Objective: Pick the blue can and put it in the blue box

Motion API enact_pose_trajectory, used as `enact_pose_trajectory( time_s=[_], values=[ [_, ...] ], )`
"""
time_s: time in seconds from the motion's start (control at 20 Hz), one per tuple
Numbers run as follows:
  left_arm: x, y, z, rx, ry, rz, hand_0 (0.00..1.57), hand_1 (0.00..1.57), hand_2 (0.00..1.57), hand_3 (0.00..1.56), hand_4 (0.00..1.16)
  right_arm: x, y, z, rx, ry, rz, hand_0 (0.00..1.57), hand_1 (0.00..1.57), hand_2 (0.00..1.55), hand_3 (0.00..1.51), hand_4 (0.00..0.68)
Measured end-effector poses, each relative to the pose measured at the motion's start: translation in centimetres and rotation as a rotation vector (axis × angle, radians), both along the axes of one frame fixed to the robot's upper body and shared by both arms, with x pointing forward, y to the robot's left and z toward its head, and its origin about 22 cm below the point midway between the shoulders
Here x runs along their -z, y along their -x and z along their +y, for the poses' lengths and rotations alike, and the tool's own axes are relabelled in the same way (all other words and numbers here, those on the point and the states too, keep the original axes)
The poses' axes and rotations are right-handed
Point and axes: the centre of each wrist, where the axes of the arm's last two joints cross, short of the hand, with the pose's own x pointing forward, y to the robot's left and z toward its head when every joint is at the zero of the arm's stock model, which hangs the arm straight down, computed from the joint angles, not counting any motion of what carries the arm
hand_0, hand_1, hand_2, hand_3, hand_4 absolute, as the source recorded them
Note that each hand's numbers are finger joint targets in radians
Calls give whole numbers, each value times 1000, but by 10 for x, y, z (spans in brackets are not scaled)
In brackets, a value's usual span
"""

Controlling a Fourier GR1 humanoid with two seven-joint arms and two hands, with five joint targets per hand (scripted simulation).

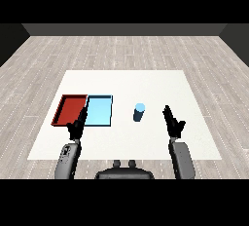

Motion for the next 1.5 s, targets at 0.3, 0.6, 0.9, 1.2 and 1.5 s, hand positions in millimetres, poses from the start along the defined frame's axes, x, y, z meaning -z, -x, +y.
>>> enact_pose_trajectory(
  time_s=[0.3, 0.6, 0.9, 1.2, 1.5],
  values=[
    [-3, -4, -1, 28, -15, -12, 0, 0, 0, 0, 0, -6, -24, -6, -15, 37, -20, 0, 0, 0, 0, 0],
    [-23, -11, -7, 45, 107, -358, 0, 0, 0, 0, 0, -23, -42, 1, -124, -115, -259, 0, 0, 0, 0, 0],
    [-13, -6, -2, 55, 149, -465, 0, 0, 0, 0, 0, -17, -48, -9, -161, -154, -321, 0, 0, 0, 0, 0],
    [-4, -6, 3, 51, 171, -482, 0, 0, 0, 0, 0, -14, -58, -9, -163, -166, -328, 0, 0, 0, 0, 0],
    [-4, -14, 2, 49, 173, -485, 0, 0, 0, 0, 0, -6, -58, -2, -147, -182, -296, 0, 0, 0, 0, 0]
  ],
)
